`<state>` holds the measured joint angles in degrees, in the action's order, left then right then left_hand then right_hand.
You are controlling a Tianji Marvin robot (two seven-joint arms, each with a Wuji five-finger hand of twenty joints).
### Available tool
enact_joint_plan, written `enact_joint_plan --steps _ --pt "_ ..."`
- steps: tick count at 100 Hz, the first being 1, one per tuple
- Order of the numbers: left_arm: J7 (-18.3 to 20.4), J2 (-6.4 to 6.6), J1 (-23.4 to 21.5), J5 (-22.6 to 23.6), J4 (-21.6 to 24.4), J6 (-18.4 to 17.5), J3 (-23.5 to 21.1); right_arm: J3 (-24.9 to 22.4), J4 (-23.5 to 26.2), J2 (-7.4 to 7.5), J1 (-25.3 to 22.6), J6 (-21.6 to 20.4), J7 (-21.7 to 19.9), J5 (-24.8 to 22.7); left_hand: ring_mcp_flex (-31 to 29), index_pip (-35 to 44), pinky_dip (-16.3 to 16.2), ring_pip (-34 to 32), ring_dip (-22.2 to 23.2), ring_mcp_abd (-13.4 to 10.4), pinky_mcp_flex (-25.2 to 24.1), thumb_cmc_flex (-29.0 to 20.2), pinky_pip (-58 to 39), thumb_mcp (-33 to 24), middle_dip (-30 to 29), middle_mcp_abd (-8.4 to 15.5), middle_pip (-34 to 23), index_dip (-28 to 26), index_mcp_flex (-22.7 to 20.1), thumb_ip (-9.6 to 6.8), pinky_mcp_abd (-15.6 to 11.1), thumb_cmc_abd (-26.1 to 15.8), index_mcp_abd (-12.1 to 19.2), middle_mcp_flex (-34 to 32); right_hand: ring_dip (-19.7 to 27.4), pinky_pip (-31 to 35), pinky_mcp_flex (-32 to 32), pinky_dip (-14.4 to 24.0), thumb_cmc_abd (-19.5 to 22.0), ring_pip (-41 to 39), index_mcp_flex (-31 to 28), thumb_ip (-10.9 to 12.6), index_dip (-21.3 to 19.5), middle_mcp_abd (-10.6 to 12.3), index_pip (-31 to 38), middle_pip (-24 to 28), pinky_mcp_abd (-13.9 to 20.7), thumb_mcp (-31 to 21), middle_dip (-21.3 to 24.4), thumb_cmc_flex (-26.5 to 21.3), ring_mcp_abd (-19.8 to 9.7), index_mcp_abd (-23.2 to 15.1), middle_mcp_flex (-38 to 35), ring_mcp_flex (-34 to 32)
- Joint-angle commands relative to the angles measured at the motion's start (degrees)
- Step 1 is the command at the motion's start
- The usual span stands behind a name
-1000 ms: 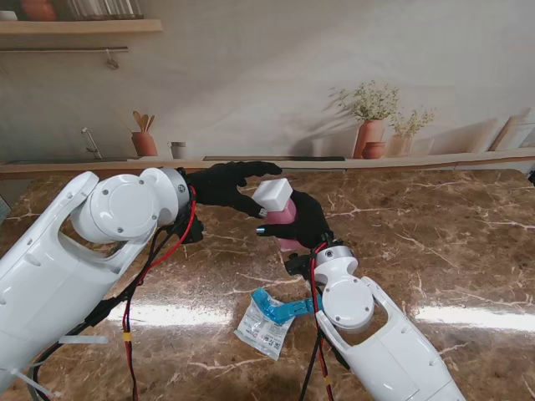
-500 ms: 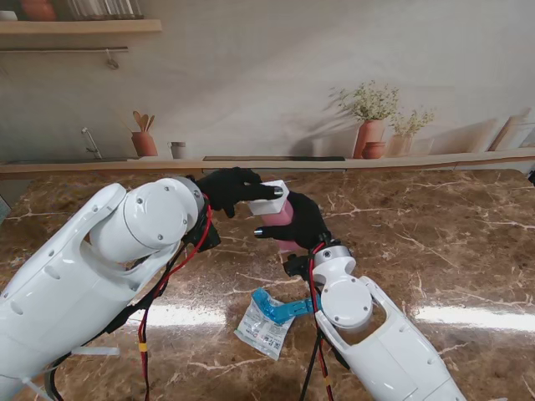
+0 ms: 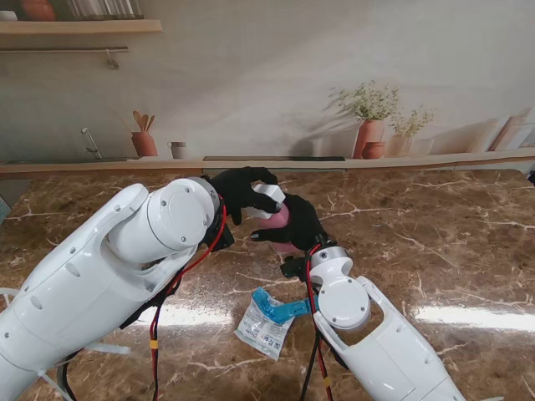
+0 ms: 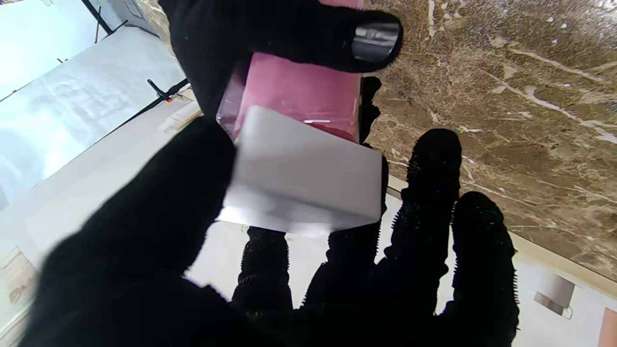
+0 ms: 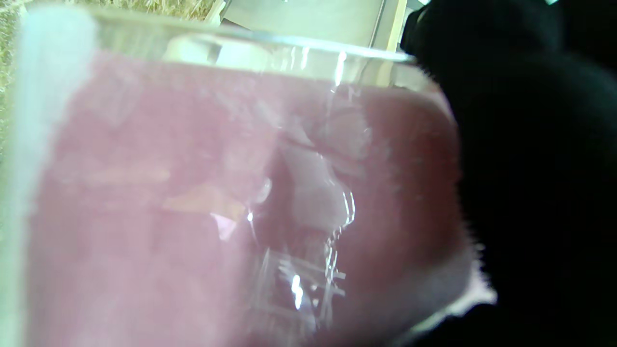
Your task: Fill the seasoning bottle
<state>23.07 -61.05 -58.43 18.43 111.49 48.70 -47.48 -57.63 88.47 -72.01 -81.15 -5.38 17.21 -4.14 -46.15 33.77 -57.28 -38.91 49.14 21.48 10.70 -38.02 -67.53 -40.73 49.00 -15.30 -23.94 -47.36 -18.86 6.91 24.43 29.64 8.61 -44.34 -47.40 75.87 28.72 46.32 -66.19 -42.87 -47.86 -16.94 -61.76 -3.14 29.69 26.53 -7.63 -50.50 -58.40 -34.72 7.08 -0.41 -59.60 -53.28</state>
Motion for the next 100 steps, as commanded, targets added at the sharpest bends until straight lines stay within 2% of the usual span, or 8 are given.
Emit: enact_joint_plan --steps 1,10,27,44,67,76,84,100 --pt "0.31 0.13 -0.86 0.23 0.36 -1.4 -0.74 -0.6 0.42 -0.2 -0.16 0.31 -0.4 0.44 2.33 0.83 0.52 3.0 -0.29 -2.21 -2.65 -6.72 1.05 -18.4 3.99 7.94 -1.09 -0.41 1.8 0.49 -0.07 1.56 2.73 -1.47 -6.91 11.17 4.09 3.64 35.56 -24.16 -11.91 2.92 -5.2 10.29 24.02 15.55 1.81 -14.83 -4.4 -14.41 -7.35 -18.84 -5.5 -4.33" --pt "2.43 0.71 -0.99 0.59 0.72 -3.72 -1.53 -0.79 0.46 -0.22 -0.23 0.42 -0.47 0.97 5.54 0.47 0.83 6.54 -0.99 -4.24 -5.76 -12.32 4.36 -22.18 1.42 9.99 -0.6 0.69 2.65 2.84 -1.54 1.75 3.08 1.61 -6.91 11.16 4.09 3.64 35.52 -24.16 -11.93 2.93 -5.21 10.3 24.03 15.54 1.81 -14.85 -4.4 -14.45 -7.35 -18.79 -5.48 -4.33" --pt "4.47 1.08 -2.19 1.55 0.94 -9.43 -3.65 -1.24 1.05 -0.33 -0.64 0.22 -0.84 3.42 6.9 2.59 -0.12 15.42 9.1 -5.84 -8.48 -25.13 9.4 -17.14 -12.28 13.14 -1.28 2.94 1.35 3.42 -2.91 -0.27 4.02 5.74 -6.91 11.16 4.09 3.65 35.54 -24.16 -12.03 2.93 -5.22 10.32 24.08 15.53 1.81 -14.85 -4.38 -14.45 -7.35 -18.8 -5.52 -4.33" --pt "4.23 0.48 -4.87 1.0 -1.36 -23.27 -7.69 -2.54 2.36 -0.12 -1.55 -0.43 -3.03 8.5 8.52 4.8 -0.39 18.08 10.89 -9.04 -11.13 -29.19 11.6 -16.1 -13.47 14.85 -1.48 4.11 -2.0 3.02 -12.95 -1.68 5.43 5.77 -6.9 11.15 4.09 3.66 35.39 -24.16 -12.17 2.95 -5.2 10.18 24.06 15.52 1.81 -14.98 -4.35 -14.51 -7.21 -18.63 -5.6 -4.35" --pt "6.06 0.81 -5.21 -0.94 -3.85 -34.84 -9.76 -4.72 3.49 1.22 -2.5 -2.31 -9.08 13.28 11.03 7.02 1.28 19.77 6.74 -12.63 -12.97 -30.57 13.41 -16.67 -14.98 18.29 0.04 6.05 -7.85 2.33 -16.13 -5.82 7.13 6.19 -6.84 11.13 4.05 3.67 35.1 -24.09 -12.49 2.94 -5.11 9.88 23.88 15.31 1.71 -15.25 -4.17 -14.51 -6.94 -18.35 -5.8 -4.42" --pt "6.56 0.96 -5.16 -1.21 -4.36 -37.62 -10.14 -5.17 3.56 1.75 -2.65 -3.02 -11.33 14.34 12.81 6.88 1.47 20.38 3.15 -14.2 -13.47 -31.87 13.69 -16.12 -16.74 19.93 1.24 7.79 -9.79 3.2 -17.09 -6.22 8.16 6.6 -6.83 11.1 4.03 3.68 35.03 -24.08 -12.57 2.91 -5.05 9.82 23.72 15.14 1.51 -15.31 -4.06 -14.45 -6.94 -18.29 -5.91 -4.42" --pt "6.41 1.01 -5.21 -0.74 -4.97 -40.79 -10.44 -5.44 3.37 2.17 -2.64 -3.75 -13.52 15.68 13.97 6.59 1.58 20.5 -5.75 -16.68 -13.58 -31.73 14.54 -16.27 -20.6 21.68 3.22 10.36 -12.09 3.05 -18.7 -6.28 9.03 6.31 -6.8 11.08 4.03 3.7 34.95 -24.04 -12.69 2.91 -4.99 9.84 23.58 14.95 1.46 -15.37 -3.93 -14.43 -6.91 -18.28 -6.06 -4.43" --pt "7.1 1.26 -5.73 -1.04 -5.18 -43.16 -11.15 -5.7 3.08 2.53 -2.64 -4.25 -15.98 18.23 15.13 5.15 1.96 21.35 -7.75 -17.7 -14.06 -31.97 15.9 -16.01 -24.68 22.99 5.14 13.88 -17.76 3.0 -19.79 -6.96 8.62 6.78 -6.59 11.05 4.04 3.74 34.78 -23.65 -12.91 2.88 -4.85 9.62 23.1 14.6 1.43 -15.59 -3.9 -14.43 -6.7 -17.91 -6.26 -4.51"
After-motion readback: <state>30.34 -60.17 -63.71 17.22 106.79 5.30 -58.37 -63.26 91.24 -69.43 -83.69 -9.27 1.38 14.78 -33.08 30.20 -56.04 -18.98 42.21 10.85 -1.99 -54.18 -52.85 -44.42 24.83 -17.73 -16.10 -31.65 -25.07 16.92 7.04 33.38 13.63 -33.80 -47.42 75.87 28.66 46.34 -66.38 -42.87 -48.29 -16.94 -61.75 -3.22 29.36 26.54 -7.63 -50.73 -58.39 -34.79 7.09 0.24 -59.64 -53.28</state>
